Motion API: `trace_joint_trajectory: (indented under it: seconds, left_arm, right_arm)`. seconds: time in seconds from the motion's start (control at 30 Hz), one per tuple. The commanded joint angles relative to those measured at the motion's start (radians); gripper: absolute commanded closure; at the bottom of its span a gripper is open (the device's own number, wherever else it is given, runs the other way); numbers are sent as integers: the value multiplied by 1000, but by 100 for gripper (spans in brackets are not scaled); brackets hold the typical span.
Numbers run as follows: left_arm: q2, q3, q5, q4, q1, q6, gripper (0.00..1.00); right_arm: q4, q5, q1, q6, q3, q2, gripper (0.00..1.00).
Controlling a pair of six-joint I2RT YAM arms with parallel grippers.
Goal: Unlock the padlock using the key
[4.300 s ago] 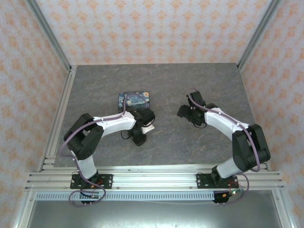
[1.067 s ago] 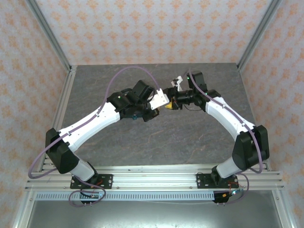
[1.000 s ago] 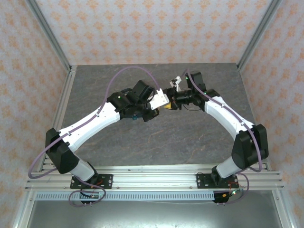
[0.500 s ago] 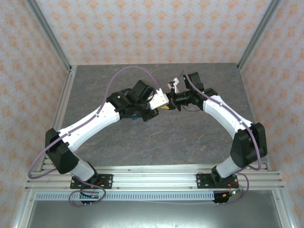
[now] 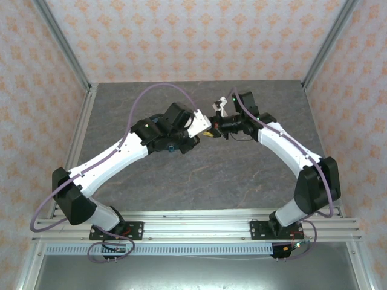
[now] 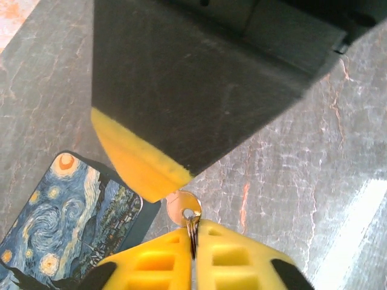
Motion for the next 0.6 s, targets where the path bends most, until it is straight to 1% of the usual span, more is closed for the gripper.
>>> trace_joint_trajectory:
  seconds: [0.0, 0.07, 0.13, 0.17, 0.27, 0.33, 0.4, 0.43, 0.5, 0.53, 0.57]
  left_arm:
    - [-63, 2, -42, -4, 12, -213, 75]
    - [-95, -20, -11, 29, 34, -335, 64]
    - [-137, -61, 59, 92, 58, -435, 57]
    - [-160, -80, 82, 128, 68, -481, 51]
    - [-205, -108, 125, 210, 94, -581, 39]
    - [-214, -106, 165, 243, 116, -633, 36]
    - [-219, -115, 228, 289, 148, -688, 35]
    - [-226, -132, 276, 329, 172, -719, 36]
    - [-246, -204, 400, 479, 228, -811, 40]
    - [-257, -252, 460, 592, 259, -891, 41]
    - [-267, -304, 494, 697, 282, -958, 42]
  right_arm:
    - [158, 155, -8, -19, -46, -99, 100]
    - [211, 220, -9, -54, -78, -141, 100]
    - [270, 269, -8, -92, -105, -174, 100]
    - [303, 287, -9, -108, -118, -189, 100]
    - [370, 282, -9, -162, -118, -194, 100]
    - [401, 237, -9, -171, -94, -176, 100]
    - [425, 171, -13, -155, -57, -146, 100]
    - [436, 137, -17, -134, -31, -127, 100]
    - [459, 75, -20, -97, 8, -94, 100]
    - [480, 51, -19, -78, 21, -81, 100]
    - [503, 34, -20, -59, 28, -71, 100]
